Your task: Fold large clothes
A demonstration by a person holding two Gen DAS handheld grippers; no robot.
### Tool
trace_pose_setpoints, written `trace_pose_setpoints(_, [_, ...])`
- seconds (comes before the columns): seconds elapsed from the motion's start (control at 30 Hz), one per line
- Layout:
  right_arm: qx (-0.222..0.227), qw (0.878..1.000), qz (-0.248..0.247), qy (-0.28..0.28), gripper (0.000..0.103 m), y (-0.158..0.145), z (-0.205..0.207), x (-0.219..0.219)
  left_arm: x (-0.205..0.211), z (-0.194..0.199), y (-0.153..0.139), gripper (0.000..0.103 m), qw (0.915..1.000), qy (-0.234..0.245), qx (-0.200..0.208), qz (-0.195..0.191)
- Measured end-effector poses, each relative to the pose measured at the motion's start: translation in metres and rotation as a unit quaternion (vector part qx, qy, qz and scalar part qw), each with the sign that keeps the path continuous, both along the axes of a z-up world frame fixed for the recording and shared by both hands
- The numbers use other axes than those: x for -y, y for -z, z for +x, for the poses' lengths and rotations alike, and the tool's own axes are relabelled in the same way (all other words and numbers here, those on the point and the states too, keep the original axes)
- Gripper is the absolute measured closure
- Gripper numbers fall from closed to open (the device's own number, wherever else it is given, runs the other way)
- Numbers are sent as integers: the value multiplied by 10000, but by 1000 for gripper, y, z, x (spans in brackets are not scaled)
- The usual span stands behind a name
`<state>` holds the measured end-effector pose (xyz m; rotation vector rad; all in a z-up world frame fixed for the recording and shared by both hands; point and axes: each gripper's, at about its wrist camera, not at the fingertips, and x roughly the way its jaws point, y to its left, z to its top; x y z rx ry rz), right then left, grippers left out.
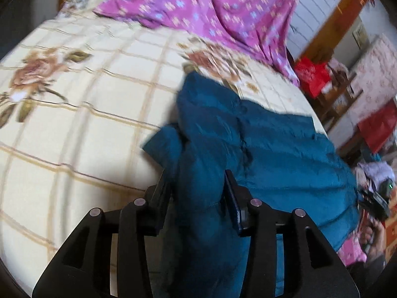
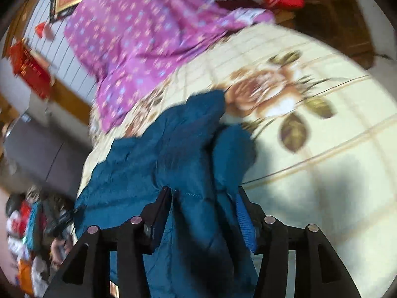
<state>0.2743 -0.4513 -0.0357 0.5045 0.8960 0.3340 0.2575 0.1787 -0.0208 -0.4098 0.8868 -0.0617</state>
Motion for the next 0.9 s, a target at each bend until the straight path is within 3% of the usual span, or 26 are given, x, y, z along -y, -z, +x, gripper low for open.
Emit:
trace_pose_setpoints(0.13, [657, 9966, -488, 132, 45, -51, -23, -15, 7, -23, -33, 62, 9954, -175, 900, 267])
trace_pose_setpoints(0.17, [814, 9951, -559, 76, 34, -62, -24, -27, 14, -23, -40, 62, 9938, -63, 1091, 214])
trace_pose_setpoints(0.2, [899, 9938, -644, 65, 28, -70, -23, -36, 19, -22, -42, 61, 9931, 21, 1163, 175])
trace_pose_setpoints(0.27, [1045, 9907, -874, -17, 28, -82, -12, -66, 37, -9, -40, 54, 9933, 89, 1120, 284])
trace_pose_setpoints(0.33, [1028, 9894, -1013, -180, 28, -83, 4, -96, 50, 8, -32, 54, 9951, 42, 904, 404])
trace_pose_setpoints(0.47, [706, 9808, -1742, -511, 28, -65, 53, -156, 61, 38, -16, 54, 9984, -10, 432, 354])
trace_pose_setpoints(0.6, [211, 9573, -2810, -646, 28, -23, 101, -168, 61, 57, -1, 54, 9979, -200, 90, 610])
trace_pose_setpoints(0.7, [-282, 9596, -2668, -849, 26, 10, 132, -149, 53, 67, 24, 54, 9968, -322, -284, 667])
trace_pose_setpoints(0.73, [-497, 9592, -2637, -893, 22, 23, 143, -141, 52, 68, 30, 54, 9965, -341, -293, 706])
trace_pose_setpoints(0.77, [-594, 9605, -2581, -861, 11, 30, 148, -133, 53, 68, 33, 54, 9962, -345, -275, 745])
trace_pose_setpoints(0.9, [-885, 9737, -2100, -98, 8, 47, 162, -92, 63, 71, 38, 54, 9931, -321, -205, 1107])
